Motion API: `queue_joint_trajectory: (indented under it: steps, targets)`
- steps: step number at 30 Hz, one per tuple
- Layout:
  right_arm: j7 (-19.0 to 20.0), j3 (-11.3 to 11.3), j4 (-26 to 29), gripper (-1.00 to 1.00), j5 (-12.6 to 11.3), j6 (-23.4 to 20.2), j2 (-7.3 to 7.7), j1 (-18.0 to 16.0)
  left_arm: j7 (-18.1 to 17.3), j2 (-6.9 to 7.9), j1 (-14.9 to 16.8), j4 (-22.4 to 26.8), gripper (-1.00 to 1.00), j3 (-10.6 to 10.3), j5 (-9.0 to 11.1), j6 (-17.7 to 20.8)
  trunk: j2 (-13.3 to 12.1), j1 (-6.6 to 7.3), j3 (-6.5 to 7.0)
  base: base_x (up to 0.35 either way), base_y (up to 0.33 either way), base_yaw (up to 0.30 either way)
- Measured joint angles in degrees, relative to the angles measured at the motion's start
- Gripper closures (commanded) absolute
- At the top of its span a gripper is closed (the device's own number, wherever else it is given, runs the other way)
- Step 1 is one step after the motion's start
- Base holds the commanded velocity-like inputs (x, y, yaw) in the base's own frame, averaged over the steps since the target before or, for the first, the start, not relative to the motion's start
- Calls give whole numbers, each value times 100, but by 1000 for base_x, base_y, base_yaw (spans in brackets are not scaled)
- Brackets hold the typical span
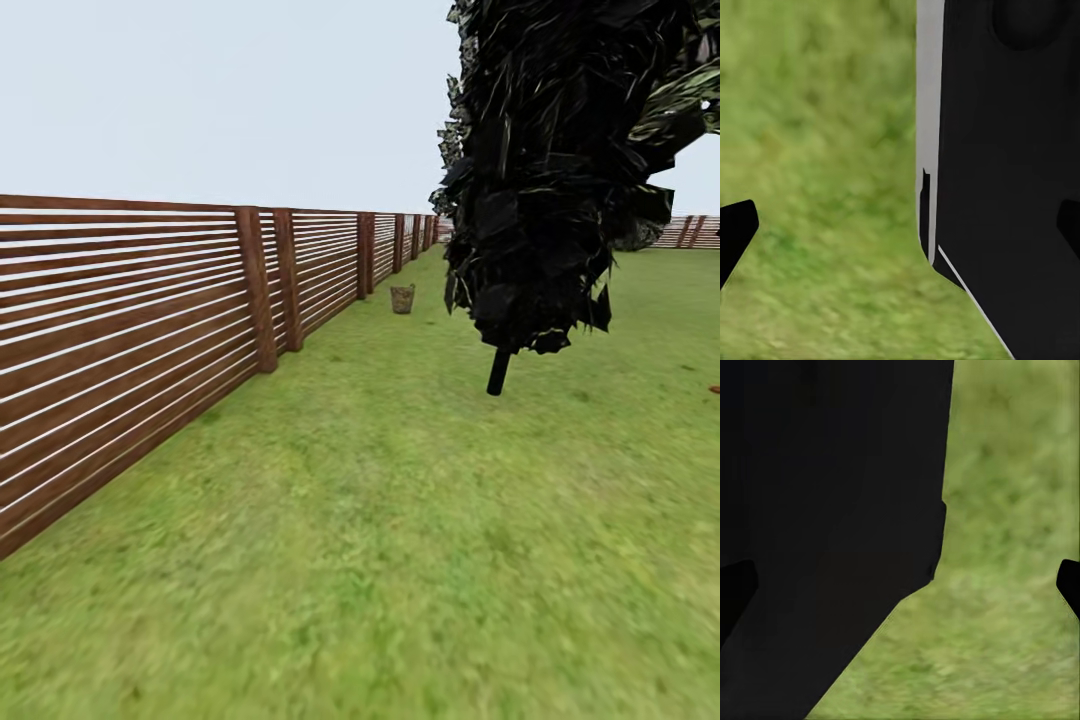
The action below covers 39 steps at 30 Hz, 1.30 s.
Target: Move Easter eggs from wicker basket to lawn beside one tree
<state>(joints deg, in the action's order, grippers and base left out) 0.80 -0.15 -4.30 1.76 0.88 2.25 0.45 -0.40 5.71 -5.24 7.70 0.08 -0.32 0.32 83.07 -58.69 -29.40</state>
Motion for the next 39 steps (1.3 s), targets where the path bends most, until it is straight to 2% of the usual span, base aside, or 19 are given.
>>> queue_joint_trajectory:
  steps: [25, 39]
  targets:
    - [0, 0, -4, -100, 3, 0, -6, 0, 0, 0, 0, 0, -100, -1, 0, 0, 0, 0, 0, 335, 86, -3]
    - [0, 7, -6, -100, 8, 0, -6, 0, 0, 0, 1, -1, -100, -1, 0, -1, 0, 0, 21, 335, 86, -161]
